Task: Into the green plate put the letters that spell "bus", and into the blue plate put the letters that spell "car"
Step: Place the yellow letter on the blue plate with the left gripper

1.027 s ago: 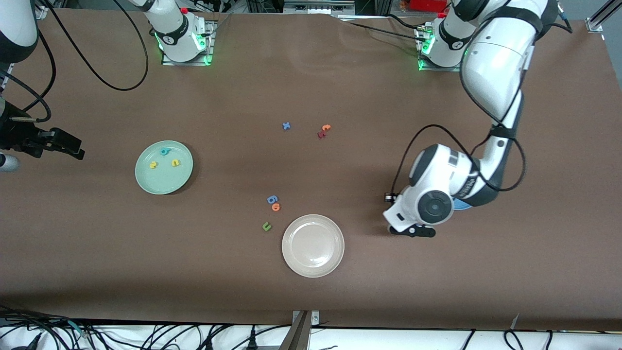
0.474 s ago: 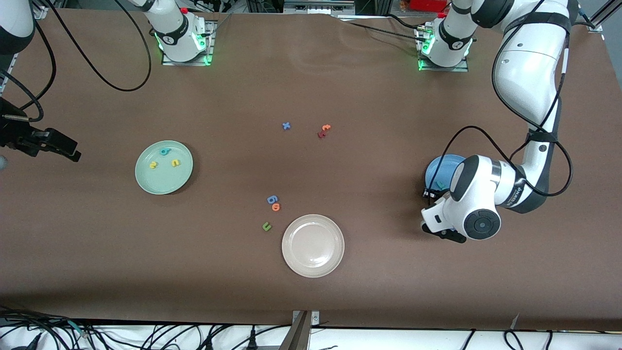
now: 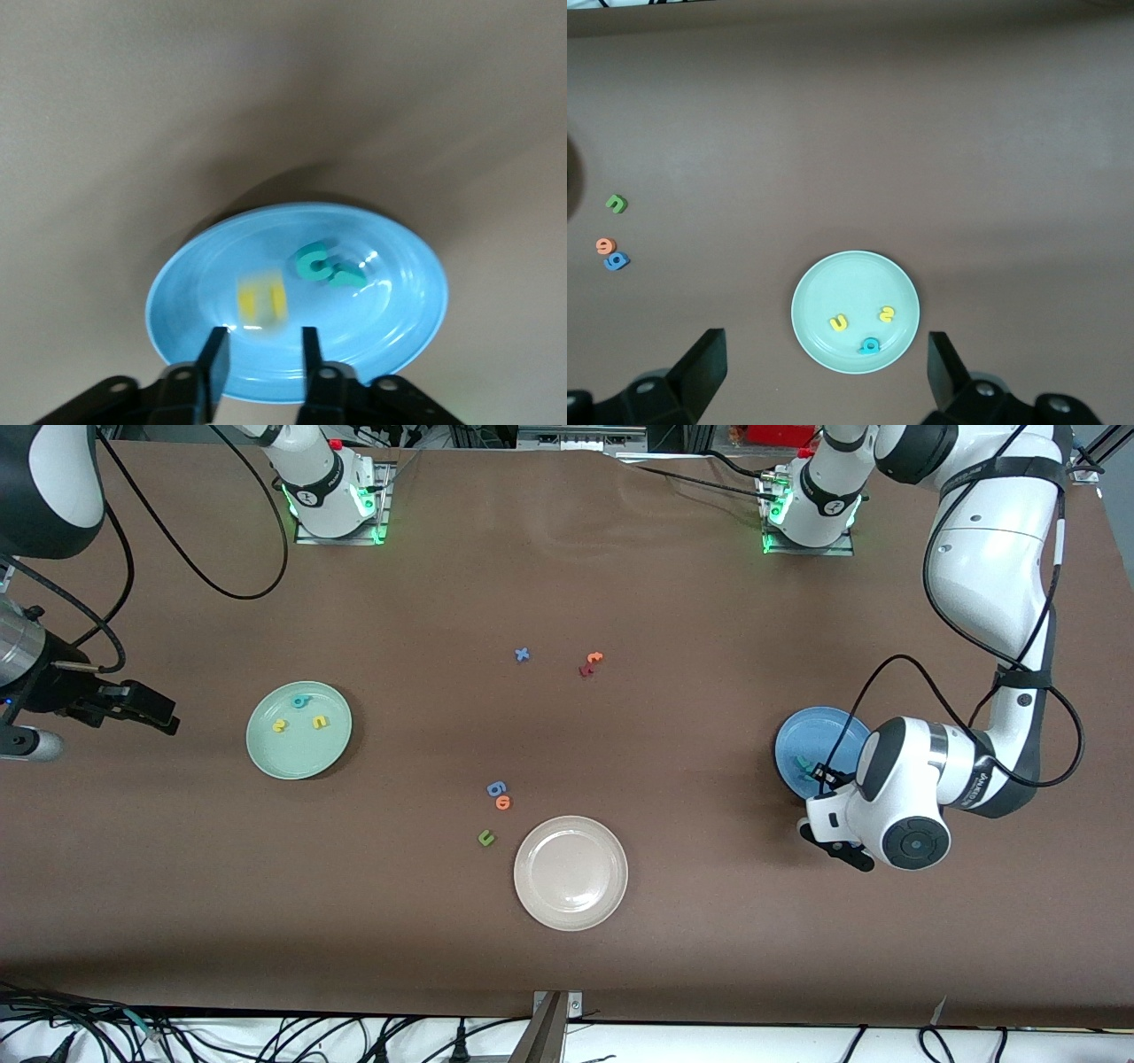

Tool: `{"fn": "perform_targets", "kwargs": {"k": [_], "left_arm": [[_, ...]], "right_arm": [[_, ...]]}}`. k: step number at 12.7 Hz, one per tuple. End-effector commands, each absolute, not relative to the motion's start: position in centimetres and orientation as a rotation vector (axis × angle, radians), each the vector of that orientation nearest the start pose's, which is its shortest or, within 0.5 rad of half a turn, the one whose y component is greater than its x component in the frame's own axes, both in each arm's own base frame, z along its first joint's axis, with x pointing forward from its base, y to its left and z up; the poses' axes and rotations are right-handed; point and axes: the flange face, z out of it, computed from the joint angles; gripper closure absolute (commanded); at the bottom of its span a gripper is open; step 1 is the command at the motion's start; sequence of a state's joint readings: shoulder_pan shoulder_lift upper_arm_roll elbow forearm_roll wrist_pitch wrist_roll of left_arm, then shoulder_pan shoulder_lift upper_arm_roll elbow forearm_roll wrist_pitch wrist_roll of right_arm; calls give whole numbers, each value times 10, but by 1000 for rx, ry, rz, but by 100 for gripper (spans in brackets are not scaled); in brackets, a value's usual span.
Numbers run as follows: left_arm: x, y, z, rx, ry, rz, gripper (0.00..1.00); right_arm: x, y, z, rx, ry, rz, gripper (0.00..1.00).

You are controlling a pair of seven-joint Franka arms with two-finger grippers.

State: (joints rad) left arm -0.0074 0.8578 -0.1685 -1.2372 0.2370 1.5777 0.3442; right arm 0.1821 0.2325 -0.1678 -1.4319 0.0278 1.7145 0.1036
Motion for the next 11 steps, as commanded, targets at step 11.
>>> {"fn": "perform_targets", "kwargs": {"k": [11], "left_arm": [[665,-31,386,-2957,467,766,0]], "right_arm": [[644,31,533,-3181,143,50,0]]}}
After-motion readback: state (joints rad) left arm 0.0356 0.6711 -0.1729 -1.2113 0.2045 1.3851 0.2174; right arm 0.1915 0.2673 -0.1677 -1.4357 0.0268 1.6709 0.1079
